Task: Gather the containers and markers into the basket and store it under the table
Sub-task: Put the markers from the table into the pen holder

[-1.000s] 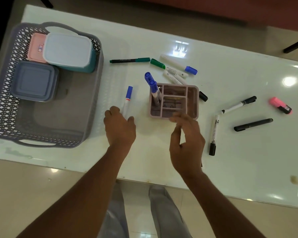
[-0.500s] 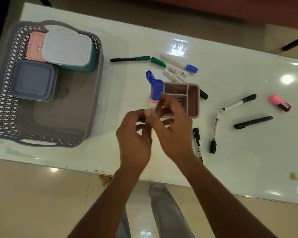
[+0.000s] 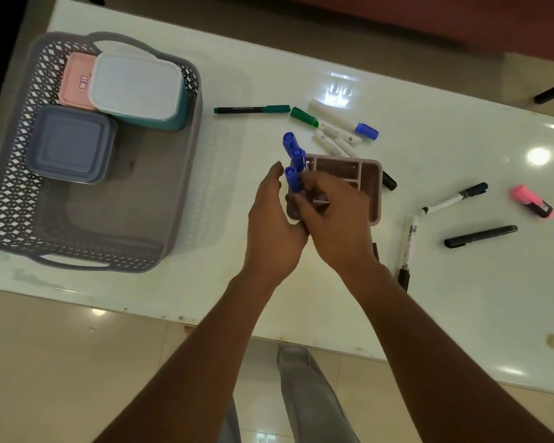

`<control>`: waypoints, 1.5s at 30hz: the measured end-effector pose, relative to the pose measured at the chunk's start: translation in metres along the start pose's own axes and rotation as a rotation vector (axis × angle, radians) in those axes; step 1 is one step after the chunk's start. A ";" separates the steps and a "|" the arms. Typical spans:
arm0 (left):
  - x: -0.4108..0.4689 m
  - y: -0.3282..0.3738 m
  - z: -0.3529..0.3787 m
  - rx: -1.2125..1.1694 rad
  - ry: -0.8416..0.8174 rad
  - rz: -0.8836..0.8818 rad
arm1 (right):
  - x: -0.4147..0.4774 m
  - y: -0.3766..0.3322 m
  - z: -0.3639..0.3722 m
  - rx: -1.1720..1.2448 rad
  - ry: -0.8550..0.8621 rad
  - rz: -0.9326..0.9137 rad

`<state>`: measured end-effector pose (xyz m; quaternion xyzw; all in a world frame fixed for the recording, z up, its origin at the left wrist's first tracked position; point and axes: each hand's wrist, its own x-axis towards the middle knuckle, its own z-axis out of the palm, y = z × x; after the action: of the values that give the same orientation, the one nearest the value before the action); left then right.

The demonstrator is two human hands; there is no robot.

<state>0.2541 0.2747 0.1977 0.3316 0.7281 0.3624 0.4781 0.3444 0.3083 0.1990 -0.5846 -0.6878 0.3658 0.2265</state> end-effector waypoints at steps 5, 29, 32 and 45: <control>0.004 -0.002 -0.002 -0.095 -0.064 -0.016 | -0.004 0.007 0.002 -0.028 0.010 -0.041; -0.075 -0.073 0.061 0.314 0.126 0.150 | -0.103 0.140 -0.047 -0.373 0.261 0.662; -0.067 -0.066 0.057 0.275 0.167 0.168 | -0.095 0.127 -0.061 -0.273 0.399 0.594; 0.007 -0.002 -0.003 -0.104 0.059 0.022 | -0.023 -0.033 -0.111 0.093 0.250 -0.158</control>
<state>0.2488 0.2789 0.1939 0.3036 0.7183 0.4147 0.4690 0.4104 0.3105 0.2976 -0.5583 -0.6806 0.3028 0.3653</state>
